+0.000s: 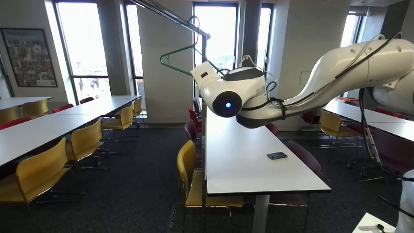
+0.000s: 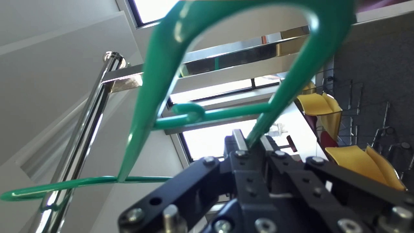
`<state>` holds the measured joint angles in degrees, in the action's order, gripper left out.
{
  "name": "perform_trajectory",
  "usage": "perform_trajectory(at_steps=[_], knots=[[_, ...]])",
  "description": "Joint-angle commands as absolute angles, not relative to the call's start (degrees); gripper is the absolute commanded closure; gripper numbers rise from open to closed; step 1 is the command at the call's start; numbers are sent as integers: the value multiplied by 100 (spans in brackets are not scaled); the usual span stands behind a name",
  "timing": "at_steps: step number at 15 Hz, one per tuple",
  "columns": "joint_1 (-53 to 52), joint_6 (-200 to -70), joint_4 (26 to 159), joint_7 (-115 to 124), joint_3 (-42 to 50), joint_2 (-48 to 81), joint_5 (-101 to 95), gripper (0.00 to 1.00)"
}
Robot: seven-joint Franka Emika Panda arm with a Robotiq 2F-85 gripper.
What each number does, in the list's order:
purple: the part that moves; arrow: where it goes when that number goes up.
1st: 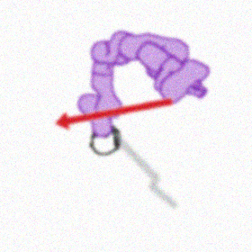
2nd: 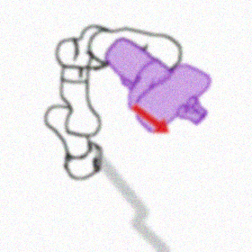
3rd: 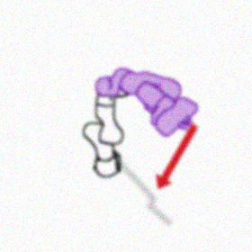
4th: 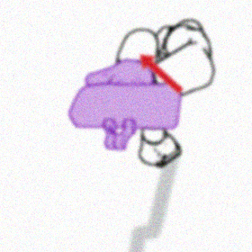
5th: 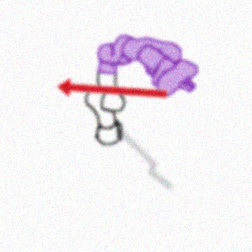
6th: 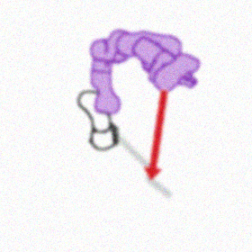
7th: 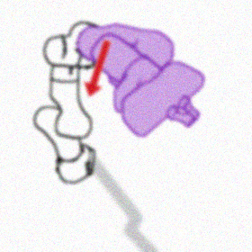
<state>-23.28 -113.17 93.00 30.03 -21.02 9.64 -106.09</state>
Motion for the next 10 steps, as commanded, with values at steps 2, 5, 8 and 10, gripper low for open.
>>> perform_trajectory(at_steps=[2, 5, 8, 10], knots=[[-2311, -11642, 9433, 2996, -2158, 431, -10571, 97], [-2275, -11775, 9656, 2985, -2185, 163, -10246, 97], [-2261, -11890, 10194, 3042, -2186, -227, -9747, 97], [-2277, -11960, 10595, 3068, -2196, -478, -9481, 97]])
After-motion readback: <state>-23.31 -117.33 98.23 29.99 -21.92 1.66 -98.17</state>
